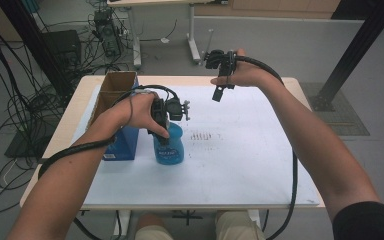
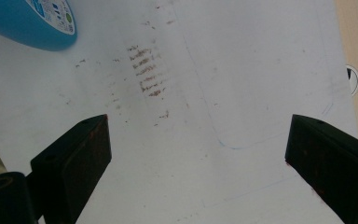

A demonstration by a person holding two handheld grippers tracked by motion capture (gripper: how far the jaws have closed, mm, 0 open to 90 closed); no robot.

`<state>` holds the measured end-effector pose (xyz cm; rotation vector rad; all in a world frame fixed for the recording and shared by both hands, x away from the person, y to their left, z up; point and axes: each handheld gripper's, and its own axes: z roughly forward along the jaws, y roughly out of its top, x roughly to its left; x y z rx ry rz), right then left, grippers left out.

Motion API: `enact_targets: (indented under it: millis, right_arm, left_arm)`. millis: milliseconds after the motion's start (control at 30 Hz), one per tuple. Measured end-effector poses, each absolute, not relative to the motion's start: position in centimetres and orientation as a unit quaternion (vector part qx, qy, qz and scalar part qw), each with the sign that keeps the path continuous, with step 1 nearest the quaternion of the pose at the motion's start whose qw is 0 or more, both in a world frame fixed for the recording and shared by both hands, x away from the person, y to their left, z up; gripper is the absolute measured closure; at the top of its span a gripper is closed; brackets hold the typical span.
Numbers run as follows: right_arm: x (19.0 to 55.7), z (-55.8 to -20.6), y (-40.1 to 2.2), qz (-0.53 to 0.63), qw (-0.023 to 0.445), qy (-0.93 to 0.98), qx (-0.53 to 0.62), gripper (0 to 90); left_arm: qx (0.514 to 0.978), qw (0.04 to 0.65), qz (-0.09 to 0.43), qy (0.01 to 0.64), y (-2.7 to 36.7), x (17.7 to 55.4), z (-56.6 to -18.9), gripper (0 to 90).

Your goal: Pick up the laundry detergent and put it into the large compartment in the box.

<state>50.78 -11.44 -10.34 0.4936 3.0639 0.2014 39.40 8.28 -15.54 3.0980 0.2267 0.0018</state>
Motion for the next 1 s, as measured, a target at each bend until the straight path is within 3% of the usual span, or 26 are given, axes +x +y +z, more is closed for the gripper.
enact_targets:
  millis: [1000]
  right_arm:
    - [50.74, -10.31, -11.61, 0.067, 0.016, 0.985, 0.158, 6.8]
  left_arm:
    - [0.997, 0.017, 0.001, 0.074, 8.21, 39.36, -15.56, 37.3]
